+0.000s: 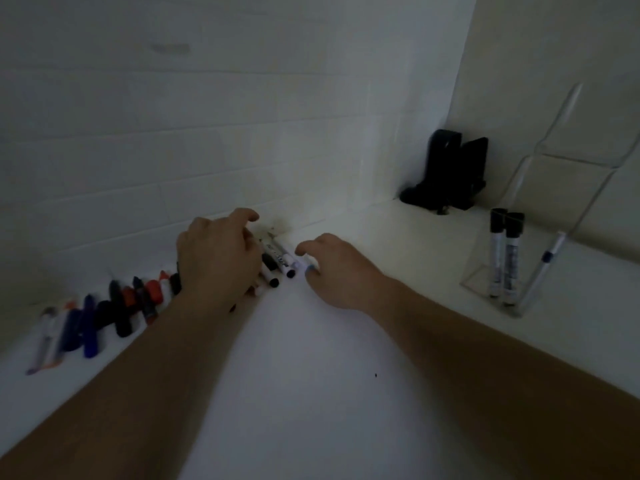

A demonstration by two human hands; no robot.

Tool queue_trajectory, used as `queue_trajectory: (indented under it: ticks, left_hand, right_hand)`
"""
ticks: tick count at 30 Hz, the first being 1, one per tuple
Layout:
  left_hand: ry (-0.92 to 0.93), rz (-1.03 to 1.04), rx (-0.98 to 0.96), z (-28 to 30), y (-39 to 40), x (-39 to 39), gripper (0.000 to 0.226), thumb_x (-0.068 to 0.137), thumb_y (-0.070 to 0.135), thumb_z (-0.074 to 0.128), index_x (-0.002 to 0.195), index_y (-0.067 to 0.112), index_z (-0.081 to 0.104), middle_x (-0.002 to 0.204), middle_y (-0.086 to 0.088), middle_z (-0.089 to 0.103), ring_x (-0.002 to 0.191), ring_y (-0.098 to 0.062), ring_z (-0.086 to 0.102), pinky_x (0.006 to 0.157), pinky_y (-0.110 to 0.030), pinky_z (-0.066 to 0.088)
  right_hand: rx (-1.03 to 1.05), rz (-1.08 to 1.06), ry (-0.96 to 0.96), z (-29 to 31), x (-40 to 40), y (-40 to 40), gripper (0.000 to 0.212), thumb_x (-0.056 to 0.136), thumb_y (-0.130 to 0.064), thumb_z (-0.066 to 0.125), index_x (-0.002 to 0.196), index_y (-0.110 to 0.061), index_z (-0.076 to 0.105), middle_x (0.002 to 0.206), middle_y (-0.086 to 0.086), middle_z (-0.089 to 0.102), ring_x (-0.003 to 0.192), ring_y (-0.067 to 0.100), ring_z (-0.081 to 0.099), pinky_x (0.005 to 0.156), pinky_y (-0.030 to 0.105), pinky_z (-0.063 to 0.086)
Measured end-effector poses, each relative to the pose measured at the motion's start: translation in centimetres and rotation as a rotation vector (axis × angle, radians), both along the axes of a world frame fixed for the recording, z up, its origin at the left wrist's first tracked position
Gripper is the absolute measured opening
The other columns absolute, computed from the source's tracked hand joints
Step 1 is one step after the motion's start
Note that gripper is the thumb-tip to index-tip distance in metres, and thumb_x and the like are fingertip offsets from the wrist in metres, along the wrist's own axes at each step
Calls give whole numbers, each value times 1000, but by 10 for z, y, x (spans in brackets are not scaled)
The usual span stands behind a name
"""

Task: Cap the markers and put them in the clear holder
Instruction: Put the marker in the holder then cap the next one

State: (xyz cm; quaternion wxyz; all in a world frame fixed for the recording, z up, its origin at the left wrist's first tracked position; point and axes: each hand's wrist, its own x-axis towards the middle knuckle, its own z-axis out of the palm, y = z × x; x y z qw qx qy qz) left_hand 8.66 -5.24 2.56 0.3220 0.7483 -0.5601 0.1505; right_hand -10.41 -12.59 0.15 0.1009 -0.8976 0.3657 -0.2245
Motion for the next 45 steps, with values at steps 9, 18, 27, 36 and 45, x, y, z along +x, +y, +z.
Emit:
queue_trajectory:
  ticks: [9, 18, 27, 36, 45]
  left_hand:
    - [-55, -7, 66, -4, 0, -14, 34, 90, 25, 50, 120, 39, 60, 103, 11, 71, 108, -25, 51, 92, -43, 36]
    - [-123, -69, 199, -11, -4, -37, 33, 86, 49, 53, 117, 41, 64, 111, 16, 69, 114, -24, 48, 97, -45, 34]
    - [-301, -27, 545, 5, -32, -51, 54, 77, 56, 47, 129, 44, 49, 130, 4, 58, 121, -28, 38, 95, -47, 26]
    - [-141, -206, 383, 20, -56, -53, 33, 90, 41, 51, 122, 39, 60, 105, 4, 61, 107, -23, 54, 91, -37, 39]
    - [161, -536, -28, -22, 0, -72, 12, 83, 20, 76, 92, 27, 73, 92, 21, 57, 87, 4, 54, 77, -4, 36]
  right_hand:
    - [-118, -35, 133, 3, -19, -9, 7, 96, -22, 54, 97, -19, 48, 93, 7, 51, 87, 25, 54, 67, 34, 38]
    - [-62, -202, 49, -7, -77, 18, 27, 98, -35, 40, 123, -28, 37, 74, -3, 56, 57, 17, 50, 49, 30, 35]
    - [-18, -229, -177, -11, -80, 6, 32, 105, -45, 31, 121, -22, 47, 73, 1, 60, 58, 21, 56, 53, 39, 47]
    - [111, -206, -287, -7, -86, 7, 30, 105, -44, 35, 122, -26, 50, 72, -1, 60, 59, 20, 56, 53, 38, 44]
    - [100, -255, -333, -6, -89, 4, 15, 103, -26, 47, 116, -27, 40, 92, 0, 59, 72, 13, 56, 56, 30, 42]
